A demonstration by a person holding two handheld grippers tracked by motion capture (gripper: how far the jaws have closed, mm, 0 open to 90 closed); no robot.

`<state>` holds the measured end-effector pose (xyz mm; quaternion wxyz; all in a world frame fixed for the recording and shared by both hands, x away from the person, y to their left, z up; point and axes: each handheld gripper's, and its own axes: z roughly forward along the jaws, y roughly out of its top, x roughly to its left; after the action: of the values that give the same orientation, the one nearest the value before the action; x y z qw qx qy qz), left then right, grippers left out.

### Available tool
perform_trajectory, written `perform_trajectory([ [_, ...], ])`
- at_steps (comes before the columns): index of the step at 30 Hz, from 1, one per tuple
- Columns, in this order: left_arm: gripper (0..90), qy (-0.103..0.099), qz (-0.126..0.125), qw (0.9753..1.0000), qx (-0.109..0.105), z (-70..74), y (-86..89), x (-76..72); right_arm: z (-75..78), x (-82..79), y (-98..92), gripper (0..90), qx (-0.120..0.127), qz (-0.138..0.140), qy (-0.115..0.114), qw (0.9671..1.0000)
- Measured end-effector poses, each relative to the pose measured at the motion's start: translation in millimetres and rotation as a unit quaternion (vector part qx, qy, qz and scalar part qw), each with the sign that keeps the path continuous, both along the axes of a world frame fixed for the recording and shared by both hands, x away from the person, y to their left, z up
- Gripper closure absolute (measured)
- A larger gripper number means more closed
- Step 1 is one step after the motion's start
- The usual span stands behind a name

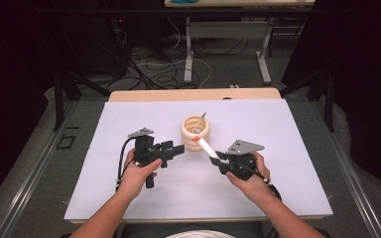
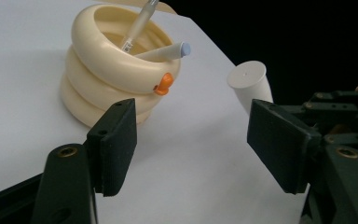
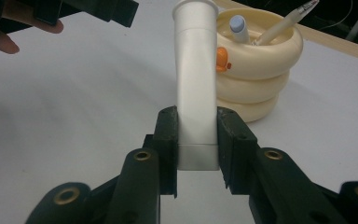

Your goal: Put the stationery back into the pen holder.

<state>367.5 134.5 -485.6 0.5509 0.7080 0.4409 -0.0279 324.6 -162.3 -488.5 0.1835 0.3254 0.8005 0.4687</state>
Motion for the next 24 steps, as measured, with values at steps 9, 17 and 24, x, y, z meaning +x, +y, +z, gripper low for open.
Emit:
perform_trajectory([
  [9, 43.6, 0.053, -0.004, 0.9982, -0.026, 4.9, -10.4, 2.9, -0.6, -1.2, 3.4, 71.4, 0.002, 0.004, -0.003, 1.0000],
  [17, 44.1, 0.079, 0.002, 0.9953, -0.056, 7.3, -25.7, 3.8, -1.1, -1.1, 5.1, 71.4, 0.010, 0.005, 0.000, 0.9999],
  [24, 44.4, 0.092, -0.006, 0.9936, -0.065, 5.4, -40.8, 4.2, -1.0, -1.2, 5.6, 71.4, 0.019, 0.005, 0.004, 0.9998],
])
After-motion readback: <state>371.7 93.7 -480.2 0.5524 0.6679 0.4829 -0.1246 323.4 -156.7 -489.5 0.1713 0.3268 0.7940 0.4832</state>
